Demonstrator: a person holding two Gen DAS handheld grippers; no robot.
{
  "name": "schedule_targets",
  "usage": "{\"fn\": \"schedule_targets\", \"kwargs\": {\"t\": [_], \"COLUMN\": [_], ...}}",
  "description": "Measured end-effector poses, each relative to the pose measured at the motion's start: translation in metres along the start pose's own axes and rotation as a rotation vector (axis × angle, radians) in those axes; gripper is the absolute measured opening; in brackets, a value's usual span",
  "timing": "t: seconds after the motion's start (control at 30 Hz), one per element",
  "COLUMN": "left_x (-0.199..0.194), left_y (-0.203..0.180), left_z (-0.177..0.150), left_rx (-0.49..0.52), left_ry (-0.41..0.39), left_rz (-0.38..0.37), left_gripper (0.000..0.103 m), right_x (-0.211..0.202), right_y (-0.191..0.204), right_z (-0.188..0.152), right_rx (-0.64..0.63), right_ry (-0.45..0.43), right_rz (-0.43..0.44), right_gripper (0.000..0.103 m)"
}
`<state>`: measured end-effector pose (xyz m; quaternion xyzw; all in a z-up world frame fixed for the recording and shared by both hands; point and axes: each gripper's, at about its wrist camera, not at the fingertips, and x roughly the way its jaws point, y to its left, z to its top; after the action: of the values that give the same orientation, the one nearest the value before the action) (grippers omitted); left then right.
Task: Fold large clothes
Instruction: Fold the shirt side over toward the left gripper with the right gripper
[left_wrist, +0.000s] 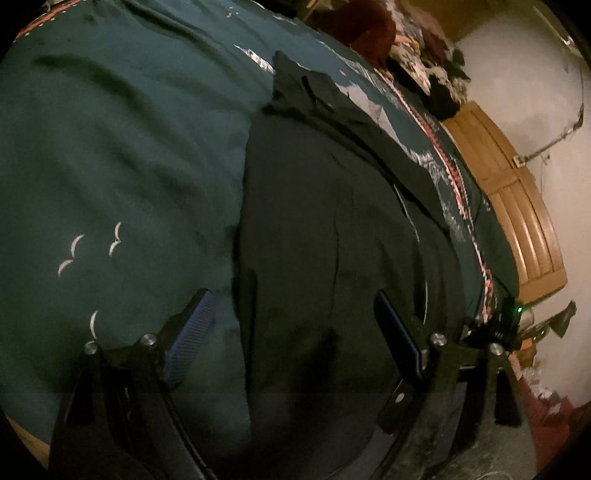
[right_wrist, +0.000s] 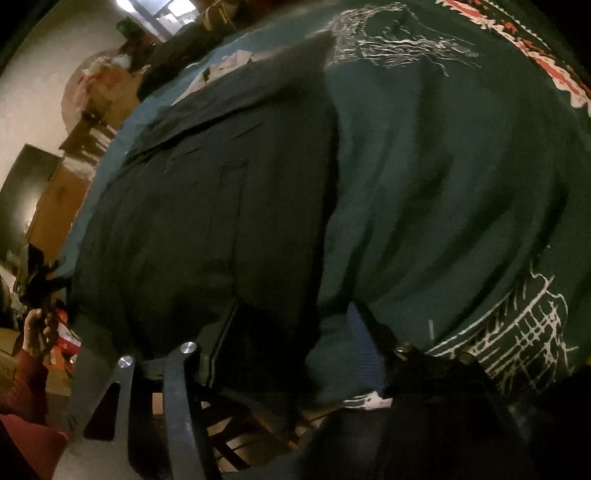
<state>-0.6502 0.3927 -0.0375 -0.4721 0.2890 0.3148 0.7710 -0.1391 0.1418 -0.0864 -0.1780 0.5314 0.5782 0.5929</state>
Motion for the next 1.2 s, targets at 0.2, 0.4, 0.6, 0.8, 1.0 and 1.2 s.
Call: {"fn": "schedule_targets", "kwargs": {"t": [0.2, 0.4, 0.6, 0.8, 1.0, 1.2], "left_x": [-0.001, 0.005, 0.013, 0.012, 0.012, 0.018], "left_y": [-0.004, -0.013, -0.007, -0.010, -0.012, -0.012], "left_z": [-0.014, -0.021, -0.024, -0.027, -0.029, -0.030], "left_rx": [0.063, 0.115, 0.134, 0.150, 0.166, 0.150], "left_ry": [0.019, 0.044, 0.071, 0.103, 0.119, 0.123], "left_rz": [0.013, -0.008, 0.010, -0.031, -0.059, -0.094], "left_gripper": [0.087, 0.069, 0.056, 0.058, 0.042, 0.055], "right_x": [0.013, 0.019, 0.021, 0.022, 0.021, 0.028], "right_y": [0.017, 0.023, 0.022, 0.022, 0.024, 0.021], "right_z": [-0.006, -0.003, -0.004, -0.005, -0.005, -0.008], "right_rx": [-0.043, -0.063, -0.056, -0.065, -0.062, -0.073], "right_ry": [0.049, 0.080, 0.093, 0.103, 0.117, 0.150], "right_rz": [0.041, 0.051, 0.084, 0.061, 0.100, 0.093], "right_gripper": [0.064, 0.064, 0.064, 0.060, 0.057, 0.061]}}
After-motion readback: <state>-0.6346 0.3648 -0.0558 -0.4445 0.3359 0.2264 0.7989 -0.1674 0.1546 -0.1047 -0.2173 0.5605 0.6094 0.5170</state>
